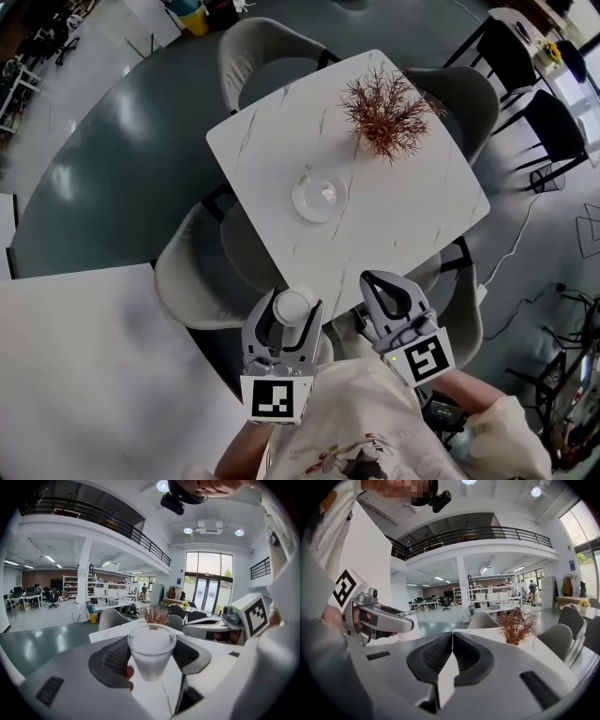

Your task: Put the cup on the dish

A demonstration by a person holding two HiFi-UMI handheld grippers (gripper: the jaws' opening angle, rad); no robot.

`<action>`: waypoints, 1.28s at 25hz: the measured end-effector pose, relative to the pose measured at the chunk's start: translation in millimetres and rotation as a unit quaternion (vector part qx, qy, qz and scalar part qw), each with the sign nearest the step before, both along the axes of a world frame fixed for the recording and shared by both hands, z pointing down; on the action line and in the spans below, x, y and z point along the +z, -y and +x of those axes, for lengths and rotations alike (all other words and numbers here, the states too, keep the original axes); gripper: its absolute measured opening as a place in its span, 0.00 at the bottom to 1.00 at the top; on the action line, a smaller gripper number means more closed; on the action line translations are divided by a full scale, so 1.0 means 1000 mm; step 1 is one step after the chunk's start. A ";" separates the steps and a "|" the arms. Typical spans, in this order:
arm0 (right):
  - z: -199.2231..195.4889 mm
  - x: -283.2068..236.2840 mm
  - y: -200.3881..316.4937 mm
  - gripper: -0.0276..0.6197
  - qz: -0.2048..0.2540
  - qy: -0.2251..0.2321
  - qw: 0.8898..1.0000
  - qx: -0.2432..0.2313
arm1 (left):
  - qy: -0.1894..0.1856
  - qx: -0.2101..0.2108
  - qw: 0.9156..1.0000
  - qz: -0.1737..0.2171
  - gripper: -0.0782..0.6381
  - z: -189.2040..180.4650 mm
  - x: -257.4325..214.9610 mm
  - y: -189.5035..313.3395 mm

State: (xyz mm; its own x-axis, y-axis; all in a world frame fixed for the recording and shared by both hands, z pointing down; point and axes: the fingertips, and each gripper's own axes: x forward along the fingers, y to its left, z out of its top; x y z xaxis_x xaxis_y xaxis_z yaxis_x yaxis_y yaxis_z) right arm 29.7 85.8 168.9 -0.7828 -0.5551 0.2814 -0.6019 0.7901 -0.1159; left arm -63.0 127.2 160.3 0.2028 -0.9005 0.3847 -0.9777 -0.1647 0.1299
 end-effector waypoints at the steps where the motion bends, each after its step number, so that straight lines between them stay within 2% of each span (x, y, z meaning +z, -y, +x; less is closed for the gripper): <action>1: -0.003 0.003 0.002 0.05 0.000 0.000 1.000 0.001 | 0.000 0.003 1.000 -0.002 0.49 -0.001 0.003 0.003; 8: -0.013 0.040 0.021 0.05 -0.019 -0.028 0.999 0.012 | -0.002 0.009 1.000 -0.009 0.49 -0.006 0.030 0.026; 13: -0.017 0.060 0.032 0.05 -0.033 -0.033 0.998 0.030 | 0.002 0.020 1.000 -0.021 0.49 -0.008 0.050 0.038; 16: -0.021 0.069 0.041 0.05 -0.040 -0.037 0.998 0.034 | -0.011 0.017 0.999 -0.027 0.49 -0.011 0.062 0.049; 24: -0.026 0.094 0.056 0.05 -0.047 -0.048 0.997 0.048 | -0.013 0.021 0.999 -0.047 0.49 -0.019 0.098 0.067; 30: -0.034 0.108 0.061 0.05 -0.057 -0.051 0.996 0.054 | 0.013 0.055 0.997 -0.056 0.49 -0.020 0.116 0.076; 32: -0.036 0.112 0.064 0.05 -0.062 -0.048 0.995 0.059 | 0.010 0.055 0.997 -0.057 0.49 -0.019 0.123 0.082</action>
